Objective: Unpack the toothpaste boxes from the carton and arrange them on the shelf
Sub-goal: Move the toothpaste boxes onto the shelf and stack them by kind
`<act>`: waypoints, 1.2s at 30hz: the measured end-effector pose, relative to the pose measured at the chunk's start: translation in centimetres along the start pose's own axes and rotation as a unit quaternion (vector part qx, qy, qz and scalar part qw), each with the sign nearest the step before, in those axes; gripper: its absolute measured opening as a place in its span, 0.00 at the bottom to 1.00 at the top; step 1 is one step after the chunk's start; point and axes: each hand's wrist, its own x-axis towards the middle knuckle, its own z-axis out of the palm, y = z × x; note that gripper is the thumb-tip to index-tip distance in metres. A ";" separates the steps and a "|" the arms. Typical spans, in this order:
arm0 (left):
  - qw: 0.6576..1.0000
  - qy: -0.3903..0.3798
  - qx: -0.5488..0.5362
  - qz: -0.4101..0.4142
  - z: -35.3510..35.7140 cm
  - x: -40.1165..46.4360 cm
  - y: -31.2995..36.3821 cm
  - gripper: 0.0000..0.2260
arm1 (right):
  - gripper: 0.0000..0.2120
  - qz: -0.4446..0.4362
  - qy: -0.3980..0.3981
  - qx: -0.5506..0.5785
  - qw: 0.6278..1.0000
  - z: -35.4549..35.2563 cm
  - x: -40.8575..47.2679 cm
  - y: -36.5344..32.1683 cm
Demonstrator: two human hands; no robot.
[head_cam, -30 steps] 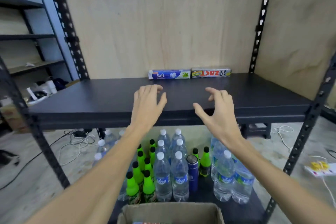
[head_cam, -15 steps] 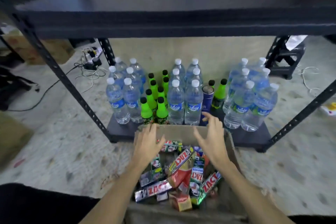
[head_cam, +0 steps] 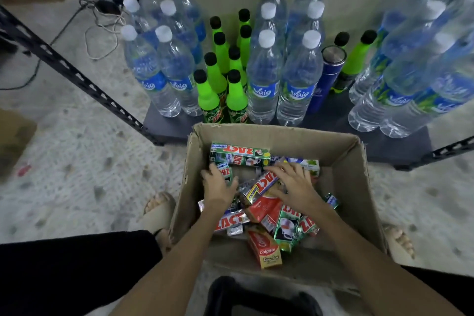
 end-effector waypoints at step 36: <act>0.972 0.070 -0.051 0.220 -11.2 -8.5 1.5 0.26 | 0.23 -0.202 0.233 -0.313 0.898 -9.8 -4.3 -1.2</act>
